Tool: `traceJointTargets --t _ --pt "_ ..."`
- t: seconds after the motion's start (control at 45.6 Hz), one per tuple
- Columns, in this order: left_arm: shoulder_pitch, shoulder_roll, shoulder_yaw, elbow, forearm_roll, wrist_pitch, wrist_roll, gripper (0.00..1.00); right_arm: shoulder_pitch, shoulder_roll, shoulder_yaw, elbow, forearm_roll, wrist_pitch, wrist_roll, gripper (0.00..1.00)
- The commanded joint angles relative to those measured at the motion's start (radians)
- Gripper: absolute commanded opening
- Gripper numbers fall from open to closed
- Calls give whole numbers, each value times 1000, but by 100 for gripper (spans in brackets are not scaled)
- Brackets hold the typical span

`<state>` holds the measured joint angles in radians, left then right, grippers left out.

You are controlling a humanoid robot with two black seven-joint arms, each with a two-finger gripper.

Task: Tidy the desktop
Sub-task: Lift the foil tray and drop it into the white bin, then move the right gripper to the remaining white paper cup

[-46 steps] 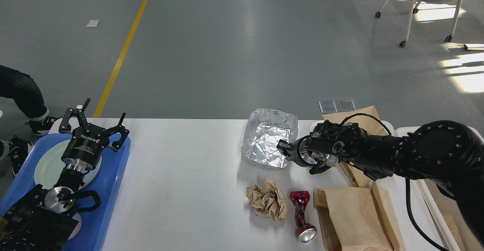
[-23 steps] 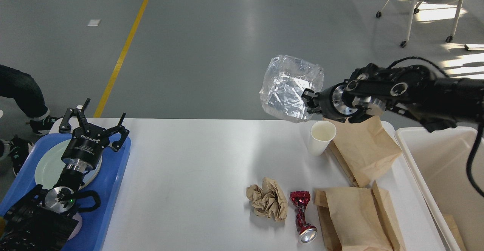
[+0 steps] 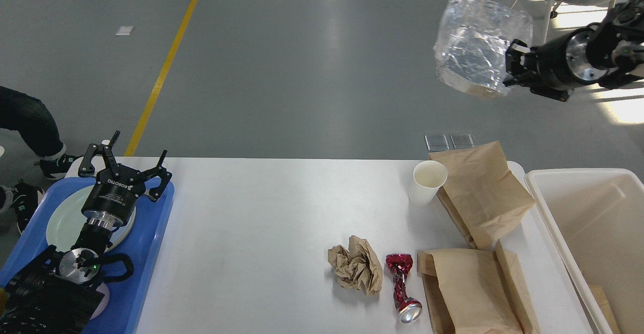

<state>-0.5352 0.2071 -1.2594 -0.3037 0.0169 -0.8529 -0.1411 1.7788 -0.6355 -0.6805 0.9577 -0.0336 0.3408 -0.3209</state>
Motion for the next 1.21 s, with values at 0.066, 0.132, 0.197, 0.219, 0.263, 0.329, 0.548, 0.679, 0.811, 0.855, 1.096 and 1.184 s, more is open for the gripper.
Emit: traceJointTargets --t 0.066,0.132,0.197,0.219,0.263,0.329,0.548,0.679,0.811,0.855,1.096,1.184 --pt "0 0 0 0 0 0 0 97 -209 -76 -36 -184 0 -26 2 0" --pt "0 0 0 0 0 0 0 97 -289 -95 -36 -237 0 -34 2 0" --pt "0 0 0 0 0 0 0 97 -369 -111 -33 -284 0 -51 2 0" --pt "0 0 0 0 0 0 0 97 -396 -115 -33 -298 0 -57 2 0" --pt "0 0 0 0 0 0 0 97 -449 -122 -30 -319 1 -77 2 0" --pt "0 0 0 0 0 0 0 97 -525 -124 -28 -336 1 -112 3 0" --pt "0 0 0 0 0 0 0 97 -711 -125 -24 -338 1 -235 5 3" --pt "1 0 0 0 0 0 0 97 -789 -119 -17 -341 1 -259 5 38" --pt "1 0 0 0 0 0 0 97 -814 -116 -16 -346 3 -282 5 69" --pt "0 0 0 0 0 0 0 97 -814 -116 -16 -347 3 -292 5 99" --pt "0 0 0 0 0 0 0 97 -762 -113 -14 -317 14 -289 5 100" --pt "0 0 0 0 0 0 0 97 -681 -90 -34 -275 -2 -282 5 100"
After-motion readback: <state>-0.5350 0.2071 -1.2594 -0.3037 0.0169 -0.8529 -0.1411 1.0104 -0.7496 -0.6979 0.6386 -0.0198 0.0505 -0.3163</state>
